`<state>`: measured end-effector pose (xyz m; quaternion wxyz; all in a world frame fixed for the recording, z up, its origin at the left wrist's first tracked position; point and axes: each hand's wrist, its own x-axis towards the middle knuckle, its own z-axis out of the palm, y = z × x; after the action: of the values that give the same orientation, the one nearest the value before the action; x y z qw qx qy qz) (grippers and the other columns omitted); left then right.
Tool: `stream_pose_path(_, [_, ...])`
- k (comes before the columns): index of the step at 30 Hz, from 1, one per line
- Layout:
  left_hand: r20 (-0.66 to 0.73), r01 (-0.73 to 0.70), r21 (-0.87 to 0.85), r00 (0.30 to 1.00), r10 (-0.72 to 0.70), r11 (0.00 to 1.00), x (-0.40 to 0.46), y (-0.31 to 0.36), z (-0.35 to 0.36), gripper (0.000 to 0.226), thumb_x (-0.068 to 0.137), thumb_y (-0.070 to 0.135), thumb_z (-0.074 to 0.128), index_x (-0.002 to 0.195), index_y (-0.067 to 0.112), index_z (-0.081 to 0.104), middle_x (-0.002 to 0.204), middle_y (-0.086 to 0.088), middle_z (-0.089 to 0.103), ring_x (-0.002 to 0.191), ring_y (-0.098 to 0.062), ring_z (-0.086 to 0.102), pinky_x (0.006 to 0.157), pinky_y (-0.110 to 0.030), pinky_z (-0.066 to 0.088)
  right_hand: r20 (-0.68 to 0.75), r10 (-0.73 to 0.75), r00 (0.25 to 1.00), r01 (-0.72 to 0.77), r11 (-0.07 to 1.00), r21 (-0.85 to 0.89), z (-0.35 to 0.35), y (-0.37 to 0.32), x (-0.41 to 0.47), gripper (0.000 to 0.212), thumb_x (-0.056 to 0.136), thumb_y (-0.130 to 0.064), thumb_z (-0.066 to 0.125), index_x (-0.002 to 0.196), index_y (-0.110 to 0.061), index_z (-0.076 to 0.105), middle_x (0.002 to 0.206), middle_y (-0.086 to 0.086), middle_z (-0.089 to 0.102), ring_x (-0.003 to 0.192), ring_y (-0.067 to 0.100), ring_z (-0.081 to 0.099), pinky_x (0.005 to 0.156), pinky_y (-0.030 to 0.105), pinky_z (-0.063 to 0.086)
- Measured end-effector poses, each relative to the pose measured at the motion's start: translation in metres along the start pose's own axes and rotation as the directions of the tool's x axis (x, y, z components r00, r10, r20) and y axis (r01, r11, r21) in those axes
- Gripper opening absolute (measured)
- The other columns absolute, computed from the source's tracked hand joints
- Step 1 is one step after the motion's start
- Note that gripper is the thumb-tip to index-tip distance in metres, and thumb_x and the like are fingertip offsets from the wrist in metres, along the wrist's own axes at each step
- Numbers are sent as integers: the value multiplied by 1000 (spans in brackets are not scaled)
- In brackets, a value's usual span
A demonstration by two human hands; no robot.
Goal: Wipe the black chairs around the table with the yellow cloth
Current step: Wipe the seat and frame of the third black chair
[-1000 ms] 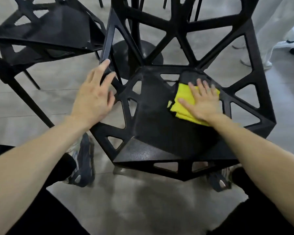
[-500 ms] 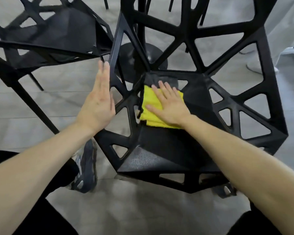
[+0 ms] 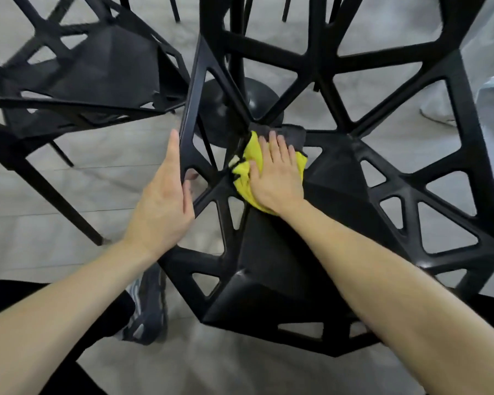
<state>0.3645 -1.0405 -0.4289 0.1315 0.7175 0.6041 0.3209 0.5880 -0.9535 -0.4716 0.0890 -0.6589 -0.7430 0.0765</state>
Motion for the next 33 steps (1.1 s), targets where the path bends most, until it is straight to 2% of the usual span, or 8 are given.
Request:
stream_pose_path(6, [53,61,-34,997,-60,998,0,0,-2,88,105,5,49,173,25,-5,109,-11,70,91,-30,69,88,-59,57,31,-152,988,154,982,-110,-7,79,-5,68,108,-52,25,169,-22,26,178,5,13,165,24,10,134,47,6])
stream_pose_path(10, [45,77,-43,996,-75,996,2,0,1,88,105,7,48,172,28,-4,104,-13,70,88,-31,69,85,-60,57,-79,123,989,-139,959,-247,-39,168,-2,73,103,-51,24,164,-12,36,174,14,25,162,30,19,133,50,7])
stream_pose_path(13, [51,96,-58,994,-93,994,3,4,1,88,105,7,48,173,27,-4,107,-12,71,89,-31,70,85,-59,57,-87,232,969,-242,962,-130,-25,96,-29,84,98,-53,19,165,-3,31,172,26,21,162,40,17,131,56,9])
stream_pose_path(17, [-14,19,55,1000,-18,998,1,8,-2,84,103,-1,52,172,9,6,136,-25,63,103,-42,66,90,-58,57,81,-1,997,-8,994,107,-4,-44,-106,78,103,-51,14,168,-8,25,175,19,19,164,32,12,133,49,5])
stream_pose_path(21, [14,34,56,999,-34,998,0,9,-3,81,106,2,50,172,7,4,144,-25,56,106,-42,60,93,-56,52,67,-175,982,177,984,-16,-10,35,-93,73,105,-56,21,166,-18,35,173,8,30,162,27,24,132,52,13])
stream_pose_path(24, [18,33,48,999,-34,998,2,9,-1,81,107,3,50,173,10,3,144,-25,57,108,-36,57,94,-50,51,78,108,991,-88,971,-224,-39,145,-46,83,100,-66,15,169,-19,26,177,8,18,164,26,13,133,51,5])
stream_pose_path(27, [13,26,50,1000,-27,998,5,7,-1,82,107,5,49,173,12,2,131,-24,62,90,-31,60,80,-47,53,2,266,964,-263,952,-159,-43,127,-37,88,96,-57,14,168,-7,24,176,19,14,164,33,8,133,52,3])
stream_pose_path(33, [-7,-1,61,1000,1,998,4,9,-4,82,105,-1,52,172,6,6,152,-27,53,107,-32,57,88,-40,49,169,-234,958,221,971,89,-11,-41,-147,80,104,-54,27,167,-5,25,172,25,22,163,38,15,132,54,8])
